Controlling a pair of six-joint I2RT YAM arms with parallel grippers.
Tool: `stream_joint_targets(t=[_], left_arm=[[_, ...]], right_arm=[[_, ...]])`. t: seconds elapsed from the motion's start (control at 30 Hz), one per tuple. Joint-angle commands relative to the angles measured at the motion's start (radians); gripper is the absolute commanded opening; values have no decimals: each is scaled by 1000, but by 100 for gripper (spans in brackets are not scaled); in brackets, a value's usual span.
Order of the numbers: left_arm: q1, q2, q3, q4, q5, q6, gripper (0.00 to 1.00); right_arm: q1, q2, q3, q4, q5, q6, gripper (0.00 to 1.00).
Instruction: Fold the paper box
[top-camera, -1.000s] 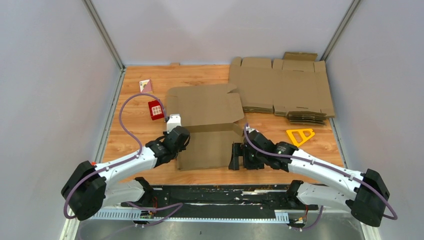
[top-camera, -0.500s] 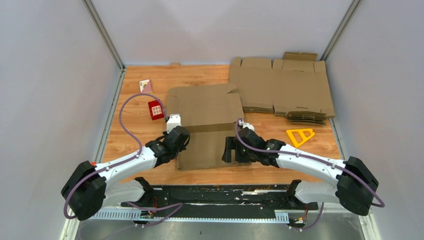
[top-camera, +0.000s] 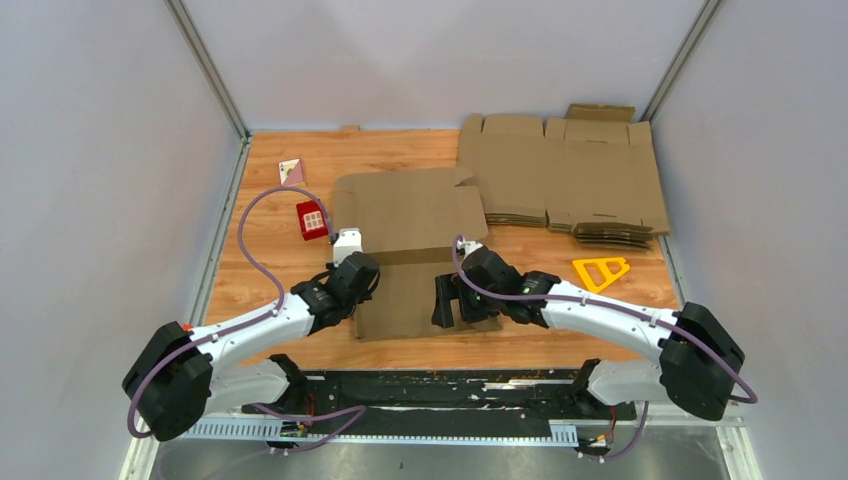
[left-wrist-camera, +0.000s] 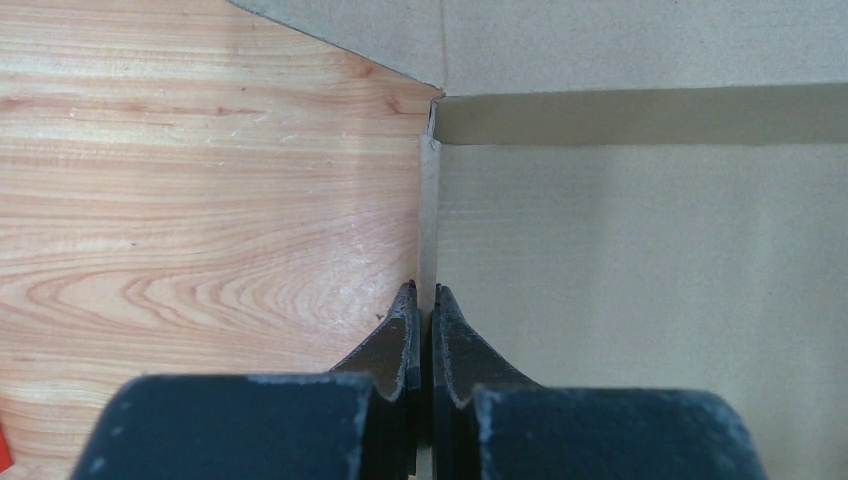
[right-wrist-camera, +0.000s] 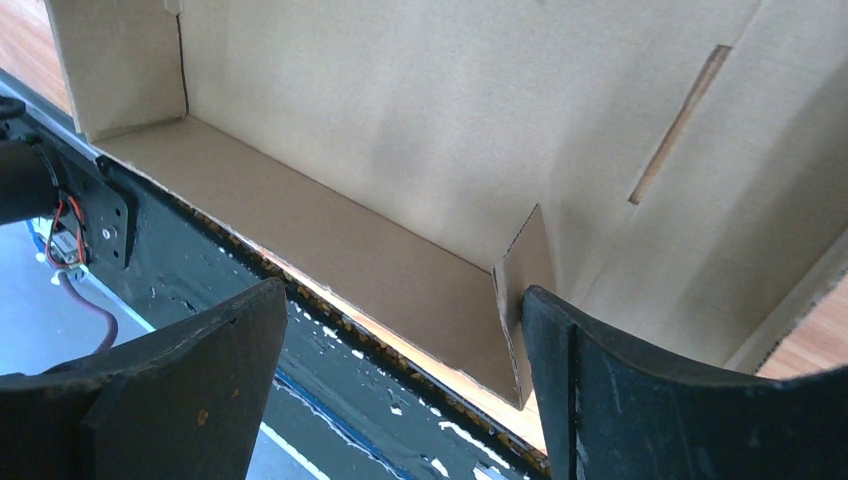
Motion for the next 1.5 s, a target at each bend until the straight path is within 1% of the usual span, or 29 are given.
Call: stream_joint_targets(t=[0.0, 0.37, 0.43, 0.57, 0.63, 0.7, 0.87, 0.97, 1.17, 1.33, 1.47], left_arm=[[4, -3, 20, 1, -41, 7, 0], [5, 14, 28, -8, -50, 5, 0], [5, 20, 31, -14, -59, 1, 0], [5, 39, 42, -33, -68, -7, 0], [4, 43, 45, -38, -72, -9, 0], [5, 41, 44, -40, -75, -9, 0], [5, 38, 44, -36, -72, -9, 0], [5, 39, 43, -39, -74, -12, 0], [6, 54, 49, -61, -112, -35, 0], [6, 77, 63, -78, -123, -43, 0], [6, 74, 61, -73, -118, -40, 0]], right_arm=[[-2, 28, 14, 53, -80, -50, 87], [-3, 74, 30, 53, -174, -43, 87], [-5, 87, 30, 62, -220, -35, 84], [-7, 126, 40, 46, -280, -39, 74], [-6, 135, 37, 39, -283, -45, 71], [-7, 130, 37, 23, -266, -66, 71], [-6, 85, 38, -22, -217, -163, 79], [-6, 69, 43, -43, -193, -194, 80], [-6, 81, 84, -56, -177, -219, 78], [-18, 101, 131, -76, -80, -223, 82], [-60, 134, 148, -53, -108, -207, 81]])
